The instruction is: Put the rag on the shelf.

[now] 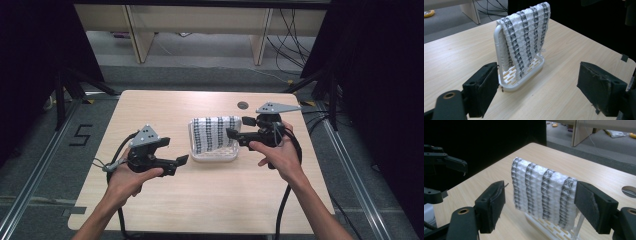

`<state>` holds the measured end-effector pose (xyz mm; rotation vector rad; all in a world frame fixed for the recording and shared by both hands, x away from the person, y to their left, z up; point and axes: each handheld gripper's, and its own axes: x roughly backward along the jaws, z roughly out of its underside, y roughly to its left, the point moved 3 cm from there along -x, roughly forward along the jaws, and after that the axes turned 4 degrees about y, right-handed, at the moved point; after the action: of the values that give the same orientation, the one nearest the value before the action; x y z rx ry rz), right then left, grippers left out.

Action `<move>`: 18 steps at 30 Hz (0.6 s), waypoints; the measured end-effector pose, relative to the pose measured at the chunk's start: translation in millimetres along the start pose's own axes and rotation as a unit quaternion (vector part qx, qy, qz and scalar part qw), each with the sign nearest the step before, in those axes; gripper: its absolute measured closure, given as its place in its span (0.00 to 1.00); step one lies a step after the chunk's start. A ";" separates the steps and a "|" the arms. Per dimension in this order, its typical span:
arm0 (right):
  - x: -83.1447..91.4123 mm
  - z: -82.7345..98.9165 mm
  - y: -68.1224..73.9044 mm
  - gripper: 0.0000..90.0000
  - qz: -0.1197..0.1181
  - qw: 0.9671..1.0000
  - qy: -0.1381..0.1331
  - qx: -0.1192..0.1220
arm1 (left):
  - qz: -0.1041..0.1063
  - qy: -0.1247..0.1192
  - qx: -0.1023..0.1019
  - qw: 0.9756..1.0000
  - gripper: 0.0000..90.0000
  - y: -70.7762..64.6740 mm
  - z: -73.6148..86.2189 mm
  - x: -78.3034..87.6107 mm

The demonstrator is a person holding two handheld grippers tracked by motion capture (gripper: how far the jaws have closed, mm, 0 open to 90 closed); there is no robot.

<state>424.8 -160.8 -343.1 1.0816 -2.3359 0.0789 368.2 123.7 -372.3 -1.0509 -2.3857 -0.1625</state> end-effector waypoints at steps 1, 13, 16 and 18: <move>1.3 1.6 1.6 0.29 0.002 1.000 0.004 -0.007 | -0.005 0.003 0.000 1.000 0.18 0.2 1.5 0.6; 1.1 14.0 6.3 0.28 -0.013 1.000 -0.002 0.001 | -0.004 -0.008 0.017 1.000 0.18 4.2 19.5 5.0; 1.2 16.3 6.5 0.28 -0.013 1.000 -0.004 0.003 | -0.005 -0.011 0.020 1.000 0.18 5.7 21.9 5.5; 2.2 18.3 8.0 0.28 -0.008 1.000 0.001 0.000 | -0.007 -0.008 0.019 1.000 0.18 5.9 24.2 5.4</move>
<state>409.5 -162.0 -355.9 1.1000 -2.3249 0.0726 359.3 138.8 -390.8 -1.0208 -2.4017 -0.1131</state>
